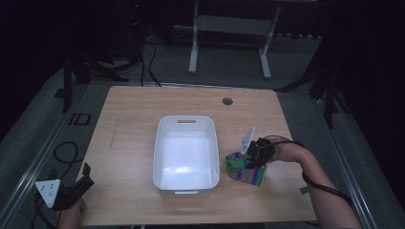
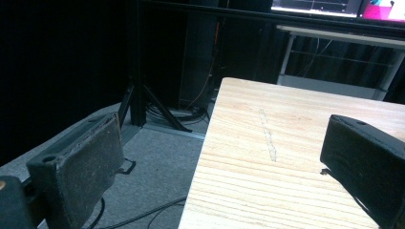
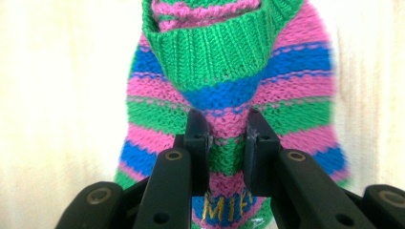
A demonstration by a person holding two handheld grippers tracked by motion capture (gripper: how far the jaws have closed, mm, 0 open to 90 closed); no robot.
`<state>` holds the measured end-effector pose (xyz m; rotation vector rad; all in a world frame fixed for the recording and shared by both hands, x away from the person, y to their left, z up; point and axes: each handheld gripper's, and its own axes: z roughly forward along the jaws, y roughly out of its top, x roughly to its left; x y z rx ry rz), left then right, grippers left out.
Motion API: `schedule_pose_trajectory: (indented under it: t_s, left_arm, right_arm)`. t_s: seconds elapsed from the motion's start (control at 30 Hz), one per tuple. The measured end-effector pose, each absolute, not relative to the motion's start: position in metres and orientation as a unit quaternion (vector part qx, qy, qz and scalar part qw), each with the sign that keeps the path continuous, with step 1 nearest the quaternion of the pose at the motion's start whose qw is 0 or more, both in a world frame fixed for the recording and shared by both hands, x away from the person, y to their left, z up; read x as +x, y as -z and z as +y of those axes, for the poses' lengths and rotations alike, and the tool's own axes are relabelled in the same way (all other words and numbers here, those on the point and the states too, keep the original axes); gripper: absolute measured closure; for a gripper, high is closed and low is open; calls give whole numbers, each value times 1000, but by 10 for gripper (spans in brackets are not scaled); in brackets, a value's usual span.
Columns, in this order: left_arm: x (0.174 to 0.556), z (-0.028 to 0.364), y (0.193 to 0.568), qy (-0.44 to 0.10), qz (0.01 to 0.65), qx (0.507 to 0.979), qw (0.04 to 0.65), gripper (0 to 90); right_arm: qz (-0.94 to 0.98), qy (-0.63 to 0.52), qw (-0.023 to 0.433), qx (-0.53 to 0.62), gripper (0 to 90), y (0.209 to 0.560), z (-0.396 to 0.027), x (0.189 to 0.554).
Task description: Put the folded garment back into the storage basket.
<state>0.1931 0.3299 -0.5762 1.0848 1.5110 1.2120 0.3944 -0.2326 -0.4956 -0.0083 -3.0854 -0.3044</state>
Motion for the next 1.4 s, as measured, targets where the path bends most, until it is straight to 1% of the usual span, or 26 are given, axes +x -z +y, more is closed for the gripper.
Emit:
schedule_pose_trajectory:
  t_s: [0.23, 0.37, 0.53, 0.57, 0.6, 0.7, 0.93, 1.4]
  left_arm:
    - [193, 330, 576, -488, 610, 438, 445, 14]
    - [193, 330, 576, -488, 609, 438, 445, 14]
    - [193, 330, 576, -489, 608, 441, 444, 14]
    - [193, 330, 576, -488, 609, 440, 444, 14]
    - [193, 330, 576, -489, 609, 439, 444, 14]
    - [193, 330, 576, -489, 609, 439, 444, 14]
    - [193, 330, 576, -488, 609, 439, 445, 14]
    - [193, 330, 576, -489, 609, 439, 444, 14]
  right_arm:
    - [-996, 87, 14, 5, 755, 459, -236, 394]
    - [-996, 91, 9, 8, 754, 445, -238, 393]
    - [-994, 104, -18, 10, 754, 413, -240, 392]
    - [-994, 107, -26, 11, 755, 402, -239, 392]
    - [-994, 107, -26, 11, 755, 402, -239, 392]
    - [-994, 103, -33, 17, 755, 387, -236, 392]
    - [-993, 103, -44, 19, 755, 364, -230, 392]
    - [-993, 99, -49, 35, 755, 346, -203, 390]
